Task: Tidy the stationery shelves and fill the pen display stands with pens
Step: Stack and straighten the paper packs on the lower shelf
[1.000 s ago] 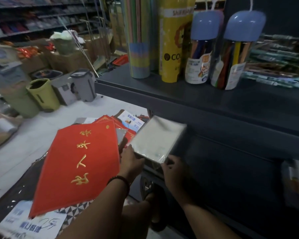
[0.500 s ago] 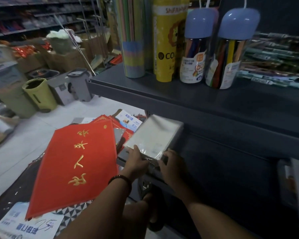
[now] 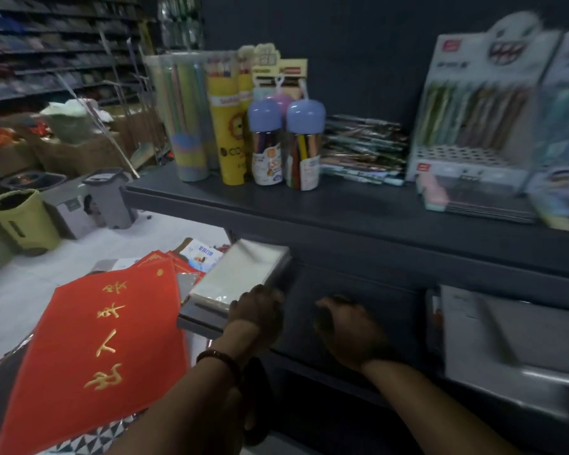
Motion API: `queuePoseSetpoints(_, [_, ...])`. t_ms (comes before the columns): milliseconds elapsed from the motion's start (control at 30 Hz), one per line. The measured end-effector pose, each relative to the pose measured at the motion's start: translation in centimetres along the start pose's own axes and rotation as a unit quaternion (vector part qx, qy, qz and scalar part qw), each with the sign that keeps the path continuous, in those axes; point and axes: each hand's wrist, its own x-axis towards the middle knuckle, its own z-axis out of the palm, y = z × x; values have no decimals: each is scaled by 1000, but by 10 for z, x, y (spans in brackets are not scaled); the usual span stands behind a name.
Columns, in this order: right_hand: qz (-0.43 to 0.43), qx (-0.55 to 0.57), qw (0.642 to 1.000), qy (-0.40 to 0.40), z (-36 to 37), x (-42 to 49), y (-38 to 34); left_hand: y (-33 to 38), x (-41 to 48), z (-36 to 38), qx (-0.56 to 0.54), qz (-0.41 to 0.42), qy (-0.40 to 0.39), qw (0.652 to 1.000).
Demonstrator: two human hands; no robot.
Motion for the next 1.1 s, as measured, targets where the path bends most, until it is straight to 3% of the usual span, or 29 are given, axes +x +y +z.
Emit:
queuePoseSetpoints(100, [17,-38,999,21,-44,-42,28,59,-16,-1,-10,79,3,997])
queuePoseSetpoints(200, [70,-47,995,48,-74,-83,72,132,-27,9,-86,127,13,988])
queuePoseSetpoints(333, [140,-51,986,77,-108,-143,143,237,-37,32,-151,209,-49,965])
queuePoseSetpoints(500, [246,-47,961,119,-134,-203,225,323,-46,68,-153,287,-79,942])
queuePoseSetpoints(667, [329,31,923,196,-118,-231,281,363,-24,113,-100,309,-39,945])
queuePoseSetpoints(900, [331,190,902,204,-98,-209,290,392,-4,134,-20,269,2,963])
queuePoseSetpoints(1100, [354,320,842,251,-80,-197,301,402,2,163,-144,313,15,939])
